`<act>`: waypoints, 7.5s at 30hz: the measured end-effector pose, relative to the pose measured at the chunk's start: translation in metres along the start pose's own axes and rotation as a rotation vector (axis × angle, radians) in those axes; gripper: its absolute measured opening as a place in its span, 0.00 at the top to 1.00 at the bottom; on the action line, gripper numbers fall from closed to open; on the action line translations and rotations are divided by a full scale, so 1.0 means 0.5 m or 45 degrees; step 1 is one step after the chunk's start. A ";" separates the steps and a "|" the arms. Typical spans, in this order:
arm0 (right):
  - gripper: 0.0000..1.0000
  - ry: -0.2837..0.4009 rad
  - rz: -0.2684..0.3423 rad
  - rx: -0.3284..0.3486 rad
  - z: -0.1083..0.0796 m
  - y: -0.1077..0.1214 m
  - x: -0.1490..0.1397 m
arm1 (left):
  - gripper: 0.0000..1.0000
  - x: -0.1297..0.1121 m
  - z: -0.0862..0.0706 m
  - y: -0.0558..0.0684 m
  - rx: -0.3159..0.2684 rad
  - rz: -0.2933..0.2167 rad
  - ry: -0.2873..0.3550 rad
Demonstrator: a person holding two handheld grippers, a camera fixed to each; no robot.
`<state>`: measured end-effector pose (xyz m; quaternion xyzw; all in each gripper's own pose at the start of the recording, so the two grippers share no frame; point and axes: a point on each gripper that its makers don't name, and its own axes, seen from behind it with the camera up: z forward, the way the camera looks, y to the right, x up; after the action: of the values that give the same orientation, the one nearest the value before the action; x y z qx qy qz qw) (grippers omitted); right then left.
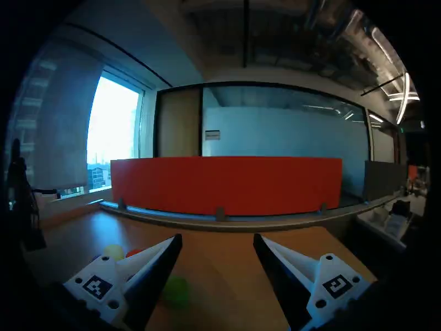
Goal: Pour water
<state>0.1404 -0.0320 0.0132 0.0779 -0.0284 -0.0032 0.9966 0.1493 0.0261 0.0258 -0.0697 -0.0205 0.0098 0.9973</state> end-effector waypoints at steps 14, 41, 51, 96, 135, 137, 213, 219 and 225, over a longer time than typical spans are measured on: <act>0.00 -0.016 0.009 0.034 0.002 -0.009 0.059 | 0.14 0.087 0.006 0.004 -0.045 -0.028 0.006; 0.00 -0.046 -0.040 0.409 0.007 -0.108 0.048 | 0.14 0.071 0.020 0.102 -0.347 -0.090 -0.034; 0.00 -0.022 -0.040 0.515 0.004 -0.137 0.069 | 0.14 0.088 0.015 0.132 -0.459 -0.105 -0.018; 0.00 -0.251 -0.177 0.609 0.011 -0.134 -0.026 | 0.14 -0.062 -0.003 0.239 -0.763 0.095 -0.235; 0.00 -0.389 -0.220 0.607 0.030 -0.110 -0.097 | 0.14 -0.285 -0.011 0.345 -0.986 0.209 -0.519; 0.00 -0.393 -0.219 0.607 0.032 -0.109 -0.100 | 0.14 -0.298 -0.012 0.350 -0.997 0.216 -0.534; 0.00 -0.450 -0.226 0.573 0.061 -0.072 -0.134 | 0.14 -0.431 0.081 0.413 -1.033 0.339 -0.653; 0.00 -0.454 -0.224 0.570 0.059 -0.068 -0.138 | 0.14 -0.430 0.092 0.418 -1.044 0.363 -0.660; 0.00 -0.457 -0.224 0.569 0.057 -0.065 -0.140 | 0.13 -0.428 0.107 0.422 -1.047 0.390 -0.665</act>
<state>0.0690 -0.0678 0.0325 0.2956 -0.1971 -0.0969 0.9297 -0.0703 0.2375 0.0411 -0.4537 -0.2609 0.1641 0.8361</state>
